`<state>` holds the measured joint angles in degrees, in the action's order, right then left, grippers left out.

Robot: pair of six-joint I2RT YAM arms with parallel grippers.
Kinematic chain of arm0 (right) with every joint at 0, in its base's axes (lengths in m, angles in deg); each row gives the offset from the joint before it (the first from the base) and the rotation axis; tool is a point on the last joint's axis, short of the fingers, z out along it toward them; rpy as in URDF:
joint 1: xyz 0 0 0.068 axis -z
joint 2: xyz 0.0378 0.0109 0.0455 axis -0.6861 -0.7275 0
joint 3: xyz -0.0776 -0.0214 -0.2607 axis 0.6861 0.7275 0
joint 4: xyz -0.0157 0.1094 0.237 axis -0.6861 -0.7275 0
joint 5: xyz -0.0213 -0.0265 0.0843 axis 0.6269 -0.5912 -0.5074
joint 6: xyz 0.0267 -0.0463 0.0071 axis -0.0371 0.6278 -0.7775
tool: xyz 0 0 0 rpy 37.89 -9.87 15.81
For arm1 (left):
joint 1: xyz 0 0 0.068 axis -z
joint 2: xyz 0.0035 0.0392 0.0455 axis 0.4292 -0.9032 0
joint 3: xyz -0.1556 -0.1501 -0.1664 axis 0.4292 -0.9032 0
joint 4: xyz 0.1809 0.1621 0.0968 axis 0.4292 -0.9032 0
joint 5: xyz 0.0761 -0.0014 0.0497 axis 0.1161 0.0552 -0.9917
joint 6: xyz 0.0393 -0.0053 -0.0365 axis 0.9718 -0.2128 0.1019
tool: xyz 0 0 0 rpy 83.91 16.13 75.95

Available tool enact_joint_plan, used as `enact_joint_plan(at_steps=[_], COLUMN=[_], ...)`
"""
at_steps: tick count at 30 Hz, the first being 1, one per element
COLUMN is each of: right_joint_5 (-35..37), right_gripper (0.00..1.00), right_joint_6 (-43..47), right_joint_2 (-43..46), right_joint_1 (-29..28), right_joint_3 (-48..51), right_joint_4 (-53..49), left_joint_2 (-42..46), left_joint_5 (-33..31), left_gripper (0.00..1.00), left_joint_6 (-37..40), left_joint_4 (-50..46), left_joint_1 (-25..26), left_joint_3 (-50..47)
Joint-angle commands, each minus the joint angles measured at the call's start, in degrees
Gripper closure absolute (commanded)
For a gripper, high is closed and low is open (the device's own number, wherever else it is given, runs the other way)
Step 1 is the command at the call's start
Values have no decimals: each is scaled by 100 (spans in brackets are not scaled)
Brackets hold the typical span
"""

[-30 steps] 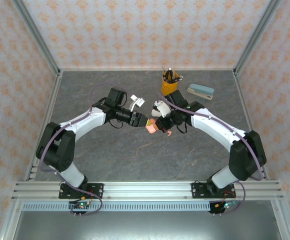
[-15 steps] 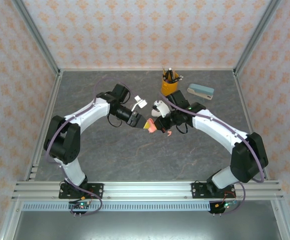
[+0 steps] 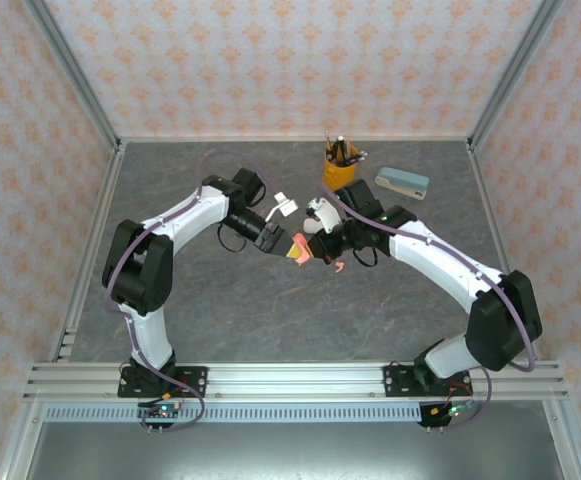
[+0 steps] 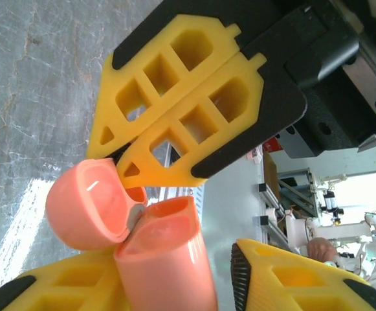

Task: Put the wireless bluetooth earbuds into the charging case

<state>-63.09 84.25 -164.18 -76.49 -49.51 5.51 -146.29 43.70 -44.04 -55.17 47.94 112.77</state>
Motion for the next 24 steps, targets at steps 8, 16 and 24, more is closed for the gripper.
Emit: enact_joint_plan(at_steps=[8,16,24], right_joint_5=[47,88,143], right_gripper=[100,100,100], right_joint_6=[-93,-35,-68], right_joint_2=[125,137,117], right_joint_1=[30,25,25], right_joint_3=[71,66,19], right_joint_4=[239,163,192], left_joint_2=[-1407,-1374,-1220], left_joint_5=[1632,1655,1651], left_gripper=[65,56,48], left_joint_6=[4739,5127,5089], left_joint_4=[-4627,-4617,-4617], left_joint_1=[-362,-457,-492], left_joint_3=[1122,780,1009])
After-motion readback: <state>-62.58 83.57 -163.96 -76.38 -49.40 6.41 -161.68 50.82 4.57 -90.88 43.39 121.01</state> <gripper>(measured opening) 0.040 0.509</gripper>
